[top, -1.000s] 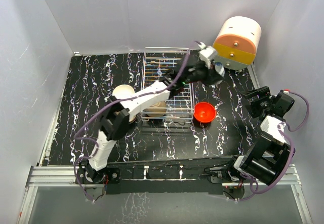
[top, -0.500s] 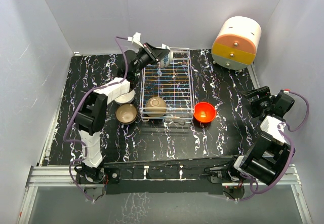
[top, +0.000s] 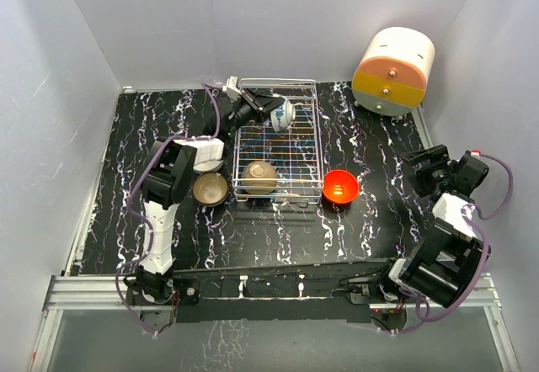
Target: Load the bowls into the dish rack
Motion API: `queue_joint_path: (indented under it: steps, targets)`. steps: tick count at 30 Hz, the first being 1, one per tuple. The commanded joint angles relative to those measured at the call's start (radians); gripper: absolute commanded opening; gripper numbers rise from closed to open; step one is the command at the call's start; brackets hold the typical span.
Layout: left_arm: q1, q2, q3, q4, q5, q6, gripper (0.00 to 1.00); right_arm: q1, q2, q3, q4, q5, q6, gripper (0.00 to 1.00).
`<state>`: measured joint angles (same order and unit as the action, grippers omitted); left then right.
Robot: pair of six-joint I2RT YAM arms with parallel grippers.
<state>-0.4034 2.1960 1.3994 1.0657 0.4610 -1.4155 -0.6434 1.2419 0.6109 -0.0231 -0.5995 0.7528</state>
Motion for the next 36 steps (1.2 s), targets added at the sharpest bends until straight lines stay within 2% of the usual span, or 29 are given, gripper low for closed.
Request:
queue_joint_path:
  steps: [1, 6, 13, 26, 32, 36]
  targets:
    - [0.023, -0.023, 0.007, 0.123, 0.027, -0.093, 0.00, -0.011, -0.025, 0.004, 0.051, 0.014, -0.017, 0.81]
    - [0.028, 0.000, 0.015, 0.076, 0.045, -0.103, 0.00, -0.011, -0.025, 0.002, 0.051, 0.015, -0.020, 0.81]
    - [0.028, -0.007, 0.004, -0.085, 0.053, -0.038, 0.00, -0.014, -0.025, 0.001, 0.051, 0.016, -0.022, 0.81]
    - [0.028, 0.040, -0.024, -0.103, 0.054, -0.043, 0.00, -0.017, -0.025, -0.002, 0.051, 0.009, -0.026, 0.81]
    - [0.034, 0.009, -0.078, -0.145, 0.038, -0.009, 0.00, -0.019, -0.019, 0.000, 0.052, 0.007, -0.026, 0.81]
    - [0.041, -0.028, -0.100, -0.214, 0.033, 0.046, 0.06, -0.018, -0.015, 0.003, 0.053, 0.004, -0.028, 0.81]
